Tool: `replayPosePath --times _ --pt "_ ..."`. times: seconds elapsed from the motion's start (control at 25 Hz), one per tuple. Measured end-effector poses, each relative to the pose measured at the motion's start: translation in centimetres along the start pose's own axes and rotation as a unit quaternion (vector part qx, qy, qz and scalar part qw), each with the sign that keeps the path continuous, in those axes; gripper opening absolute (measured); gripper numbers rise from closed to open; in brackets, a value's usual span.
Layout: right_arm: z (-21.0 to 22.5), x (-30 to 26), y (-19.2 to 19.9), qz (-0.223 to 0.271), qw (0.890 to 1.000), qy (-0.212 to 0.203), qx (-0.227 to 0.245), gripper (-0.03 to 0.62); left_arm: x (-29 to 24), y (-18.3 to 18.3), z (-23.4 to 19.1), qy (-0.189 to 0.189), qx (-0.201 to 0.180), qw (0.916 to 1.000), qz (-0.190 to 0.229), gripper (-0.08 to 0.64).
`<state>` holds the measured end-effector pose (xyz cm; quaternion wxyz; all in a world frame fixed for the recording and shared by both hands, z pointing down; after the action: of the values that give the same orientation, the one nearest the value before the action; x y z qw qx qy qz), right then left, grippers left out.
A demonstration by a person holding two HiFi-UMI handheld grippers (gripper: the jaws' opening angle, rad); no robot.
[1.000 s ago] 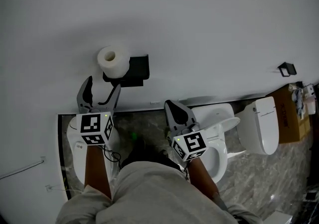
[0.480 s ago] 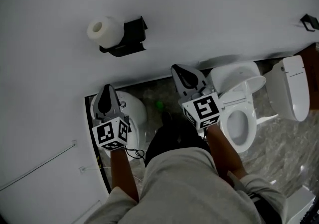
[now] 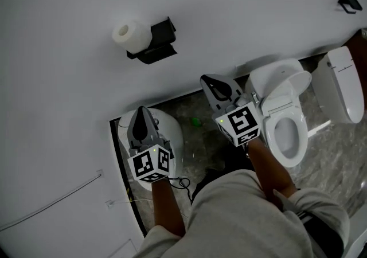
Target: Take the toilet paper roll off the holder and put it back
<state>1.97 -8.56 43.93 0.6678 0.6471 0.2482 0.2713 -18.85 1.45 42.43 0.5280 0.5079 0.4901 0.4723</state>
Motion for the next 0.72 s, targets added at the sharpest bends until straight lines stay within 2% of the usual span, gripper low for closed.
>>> replayPosePath --times 0.2,0.36,0.52,0.72 --pt "-4.8 2.8 -1.2 0.031 0.999 -0.005 0.025 0.005 4.7 -0.2 0.5 0.024 -0.008 0.9996 0.015 0.009" --pt "-7.9 6.2 -2.1 0.036 0.999 -0.001 0.040 0.003 8.5 -0.6 1.5 0.036 0.019 0.9988 0.026 0.009" --pt "-9.8 9.2 -3.8 0.040 0.998 0.012 0.052 0.003 11.1 -1.6 2.5 0.057 0.027 0.9969 0.047 0.009" --pt "-11.2 12.5 -5.0 0.055 0.996 0.026 0.063 0.003 14.0 -3.0 3.3 0.069 0.019 0.9946 0.075 0.010"
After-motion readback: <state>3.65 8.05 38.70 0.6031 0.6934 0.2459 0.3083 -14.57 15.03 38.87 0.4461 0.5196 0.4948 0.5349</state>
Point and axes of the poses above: the fingertips, and each gripper's own axes: x backward along the fingers, z to its right, y out of its underside, the point moved 6 cm from there along x, backward along the fingers, and after that the axes turned 4 degrees about z, right-handed, at the moved point
